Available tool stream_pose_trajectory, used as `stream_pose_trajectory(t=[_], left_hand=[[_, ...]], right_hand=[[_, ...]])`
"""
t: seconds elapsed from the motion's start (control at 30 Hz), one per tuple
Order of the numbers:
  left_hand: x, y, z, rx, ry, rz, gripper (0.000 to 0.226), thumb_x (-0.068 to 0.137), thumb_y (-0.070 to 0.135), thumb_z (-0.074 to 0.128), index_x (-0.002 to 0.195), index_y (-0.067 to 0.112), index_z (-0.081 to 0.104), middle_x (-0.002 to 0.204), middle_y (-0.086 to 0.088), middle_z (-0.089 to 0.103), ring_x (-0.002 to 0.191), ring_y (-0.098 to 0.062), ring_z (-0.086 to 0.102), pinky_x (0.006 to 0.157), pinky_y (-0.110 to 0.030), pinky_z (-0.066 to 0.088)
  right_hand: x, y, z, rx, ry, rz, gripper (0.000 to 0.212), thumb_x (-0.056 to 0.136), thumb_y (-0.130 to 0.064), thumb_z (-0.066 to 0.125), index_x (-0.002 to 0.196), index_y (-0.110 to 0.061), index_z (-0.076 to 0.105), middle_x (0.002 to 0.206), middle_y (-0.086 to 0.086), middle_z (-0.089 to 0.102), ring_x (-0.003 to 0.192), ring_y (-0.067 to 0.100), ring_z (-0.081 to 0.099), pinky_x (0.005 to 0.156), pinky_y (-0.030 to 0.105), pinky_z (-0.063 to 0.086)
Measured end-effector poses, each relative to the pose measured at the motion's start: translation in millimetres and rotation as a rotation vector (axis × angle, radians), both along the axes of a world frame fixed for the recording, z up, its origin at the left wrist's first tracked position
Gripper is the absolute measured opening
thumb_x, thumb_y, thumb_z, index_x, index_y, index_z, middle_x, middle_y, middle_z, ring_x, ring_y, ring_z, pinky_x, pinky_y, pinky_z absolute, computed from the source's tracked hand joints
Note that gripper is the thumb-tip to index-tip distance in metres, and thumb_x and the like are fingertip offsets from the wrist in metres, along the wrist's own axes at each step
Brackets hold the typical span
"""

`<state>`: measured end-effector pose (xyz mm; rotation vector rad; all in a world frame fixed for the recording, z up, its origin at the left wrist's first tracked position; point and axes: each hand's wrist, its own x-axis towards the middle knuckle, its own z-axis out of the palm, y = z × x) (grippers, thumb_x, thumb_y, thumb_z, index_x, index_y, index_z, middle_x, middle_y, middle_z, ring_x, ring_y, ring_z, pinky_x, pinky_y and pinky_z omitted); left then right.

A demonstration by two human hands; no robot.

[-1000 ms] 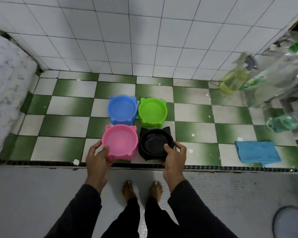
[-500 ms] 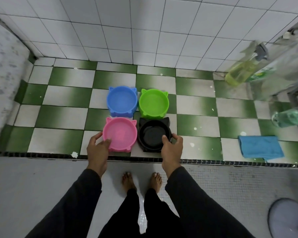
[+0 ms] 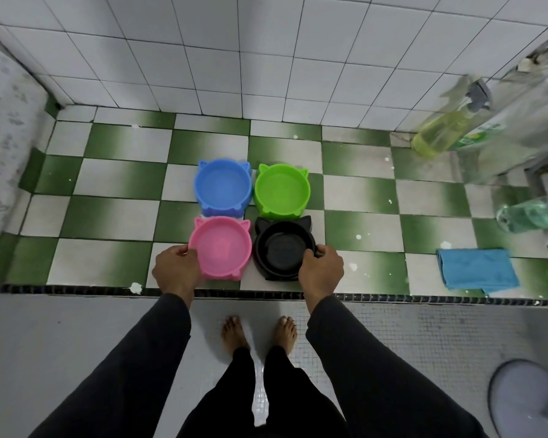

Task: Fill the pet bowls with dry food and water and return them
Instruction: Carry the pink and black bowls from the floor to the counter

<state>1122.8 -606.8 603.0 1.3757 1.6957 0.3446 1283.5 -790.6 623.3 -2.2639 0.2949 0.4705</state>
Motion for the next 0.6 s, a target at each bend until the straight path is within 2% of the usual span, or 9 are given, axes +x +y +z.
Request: stream_pose_trajectory(t=[0.1,0.17,0.23,0.3,0.33,0.4,0.43,0.5,0.6], left_hand=[[-1,0,0,-0.011,0.031,-0.019,0.019,0.094,0.012,0.068,0.110,0.010,0.078,0.098,-0.007,0.077,0.087,-0.026,0.073,0.078,-0.041,0.063],[0,0,3,-0.015,0.044,-0.032,0.021,0.095,0.011,0.067,0.113,0.009,0.078,0.101,-0.009,0.077,0.092,-0.029,0.073,0.084,-0.047,0.064],[3,0,7,-0.003,0.043,-0.041,0.023,0.096,0.012,0.065,0.117,0.009,0.076,0.107,-0.008,0.076,0.093,-0.027,0.071,0.086,-0.044,0.062],[5,-2,11,0.022,0.059,-0.072,0.024,0.098,0.013,0.062,0.118,0.009,0.075,0.108,-0.006,0.075,0.088,-0.023,0.067,0.075,-0.036,0.058],[6,-3,12,0.036,0.077,-0.106,0.024,0.098,0.013,0.060,0.118,0.009,0.074,0.106,-0.005,0.073,0.084,-0.020,0.064,0.067,-0.028,0.053],[6,-6,15,0.058,0.116,-0.198,0.025,0.098,0.013,0.057,0.117,0.008,0.072,0.102,-0.004,0.070,0.079,-0.018,0.059,0.056,-0.018,0.039],[6,-6,18,0.069,0.139,-0.254,0.026,0.098,0.013,0.057,0.119,0.006,0.071,0.102,-0.006,0.070,0.080,-0.020,0.058,0.054,-0.017,0.036],[3,-4,22,0.075,0.175,-0.360,0.031,0.098,0.013,0.057,0.124,0.003,0.068,0.109,-0.013,0.072,0.083,-0.024,0.062,0.054,-0.020,0.044],[0,2,30,0.071,0.234,-0.482,0.036,0.099,0.016,0.055,0.131,0.003,0.062,0.120,-0.021,0.068,0.097,-0.036,0.068,0.075,-0.044,0.062]], right_hand=[[2,-1,0,-0.034,0.033,0.042,0.009,0.091,-0.014,0.064,0.095,-0.009,0.071,0.089,0.010,0.067,0.086,0.032,0.062,0.062,0.014,0.036],[2,-2,0,-0.063,0.021,0.066,0.021,0.088,-0.009,0.063,0.068,-0.013,0.057,0.064,0.002,0.055,0.068,0.029,0.052,0.044,0.012,0.030],[3,-5,0,-0.101,0.025,0.094,0.031,0.088,-0.008,0.062,0.061,-0.014,0.049,0.061,0.004,0.052,0.066,0.029,0.049,0.045,0.019,0.027],[2,-5,2,-0.124,0.065,0.153,0.016,0.090,-0.010,0.061,0.075,-0.006,0.062,0.082,0.016,0.065,0.079,0.034,0.057,0.062,0.027,0.037],[1,-5,3,-0.127,0.072,0.188,0.013,0.092,-0.011,0.060,0.094,-0.001,0.068,0.099,0.020,0.068,0.092,0.036,0.061,0.072,0.030,0.043],[1,-5,6,-0.143,0.084,0.265,0.037,0.094,-0.014,0.059,0.128,-0.001,0.062,0.123,0.020,0.063,0.116,0.038,0.058,0.092,0.037,0.047],[0,-4,10,-0.148,0.088,0.297,0.044,0.094,-0.015,0.059,0.136,-0.002,0.057,0.129,0.020,0.061,0.121,0.039,0.055,0.098,0.039,0.047],[-1,-4,16,-0.152,0.099,0.352,0.053,0.093,-0.018,0.060,0.143,-0.003,0.049,0.135,0.021,0.056,0.127,0.040,0.051,0.103,0.043,0.047],[0,-5,22,-0.163,0.102,0.432,0.055,0.093,-0.023,0.063,0.142,-0.003,0.047,0.137,0.021,0.054,0.127,0.040,0.050,0.105,0.047,0.046]])
